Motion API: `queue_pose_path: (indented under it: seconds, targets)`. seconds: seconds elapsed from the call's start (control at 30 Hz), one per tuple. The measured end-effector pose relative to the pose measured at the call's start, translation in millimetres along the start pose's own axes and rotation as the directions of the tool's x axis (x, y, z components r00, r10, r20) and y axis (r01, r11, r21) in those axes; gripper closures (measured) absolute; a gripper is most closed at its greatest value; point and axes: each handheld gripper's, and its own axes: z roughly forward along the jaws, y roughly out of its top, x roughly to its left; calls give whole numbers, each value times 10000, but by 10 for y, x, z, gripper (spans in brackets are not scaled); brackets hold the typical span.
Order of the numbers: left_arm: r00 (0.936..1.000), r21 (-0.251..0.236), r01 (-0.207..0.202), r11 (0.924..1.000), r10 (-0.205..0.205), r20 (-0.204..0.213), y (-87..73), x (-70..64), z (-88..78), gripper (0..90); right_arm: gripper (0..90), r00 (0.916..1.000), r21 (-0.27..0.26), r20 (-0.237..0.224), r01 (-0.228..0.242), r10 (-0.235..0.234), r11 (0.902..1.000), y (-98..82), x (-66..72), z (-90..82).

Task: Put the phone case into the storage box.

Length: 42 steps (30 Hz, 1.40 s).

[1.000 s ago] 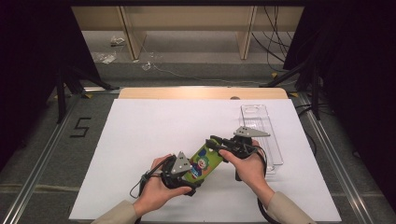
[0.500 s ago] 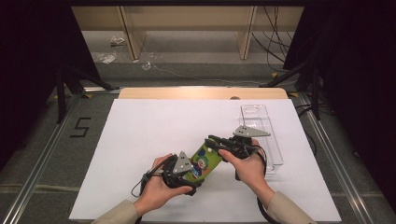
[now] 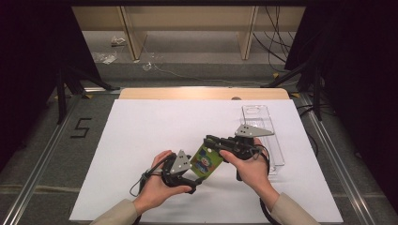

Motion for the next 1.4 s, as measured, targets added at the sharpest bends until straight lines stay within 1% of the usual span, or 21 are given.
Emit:
queue_pose_path:
  seconds: [0.03,0.07,0.1,0.13,0.17,0.23,0.27,0.3,0.33,0.37,0.47,0.53,0.57,0.6,0.67,0.73,0.97,1.2,1.23,1.27,1.4]
  targets:
    - [9998,-120,173,9998,-173,-19,0,33,-21,146,778,9990,86,90,436,-437,9990,45,11,-36]
    - [9998,-120,173,9998,-173,-19,0,33,-21,148,778,9981,176,30,607,-608,9980,62,9,-46]
    - [9998,-144,207,9997,-208,-18,-1,43,-26,148,778,9981,176,30,607,-608,9980,62,9,-46]
    - [9996,-145,262,9996,-261,57,-6,58,-31,156,778,9972,224,-187,735,-731,9970,89,8,-69]
    - [9991,-183,385,9991,-382,185,-16,73,-29,159,778,9956,320,-266,908,-900,9954,100,9,-71]
    - [9988,-243,427,9988,-421,258,-24,80,-24,169,778,9906,501,-295,1352,-1338,9896,124,22,-90]
    - [9988,-243,427,9988,-421,258,-24,80,-24,174,778,9906,501,-295,1352,-1338,9896,124,22,-90]
    - [9987,-274,417,9988,-409,311,-26,82,-24,174,778,9877,578,-379,1537,-1517,9864,130,25,-91]
    - [9985,-297,423,9987,-412,360,-26,81,-23,184,778,9818,732,-356,1886,-1864,9793,150,39,-111]
    - [9984,-327,419,9986,-406,397,-26,80,-23,184,778,9818,732,-356,1886,-1864,9793,150,39,-111]
    - [9981,-378,427,9984,-410,458,-32,79,-17,202,777,9752,901,-522,2193,-2153,9715,176,41,-132]
    - [9980,-385,439,9983,-420,478,-34,81,-15,207,778,9719,1002,-540,2334,-2290,9672,179,43,-133]
    - [9980,-385,439,9983,-420,478,-34,81,-15,210,778,9719,1002,-540,2334,-2290,9672,179,43,-133]
    - [9979,-431,441,9981,-420,486,-33,85,-15,214,777,9690,1096,-610,2449,-2394,9633,180,49,-127]
    - [9979,-451,434,9980,-412,490,-33,87,-16,221,777,9686,1095,-625,2463,-2406,9630,180,51,-125]
    - [9981,-491,413,9979,-389,487,-34,95,-14,226,777,9657,1149,-719,2567,-2497,9596,184,56,-121]
    - [9978,-502,429,9978,-403,533,-41,110,-3,240,777,9635,1231,-841,2632,-2542,9569,197,66,-125]
    - [9968,-573,290,9979,-246,757,-36,98,27,278,777,9618,1231,-985,2666,-2555,9559,202,82,-118]
    - [9953,-648,279,9975,-218,939,-38,93,46,288,777,9611,1246,-1087,2664,-2537,9558,206,92,-116]
    - [9945,-682,297,9972,-227,1018,-38,90,54,296,778,9609,1250,-1101,2671,-2542,9555,206,96,-114]
    - [9930,-659,217,9976,-138,1171,-34,94,76,323,778,9584,1309,-1249,2725,-2568,9532,203,115,-99]
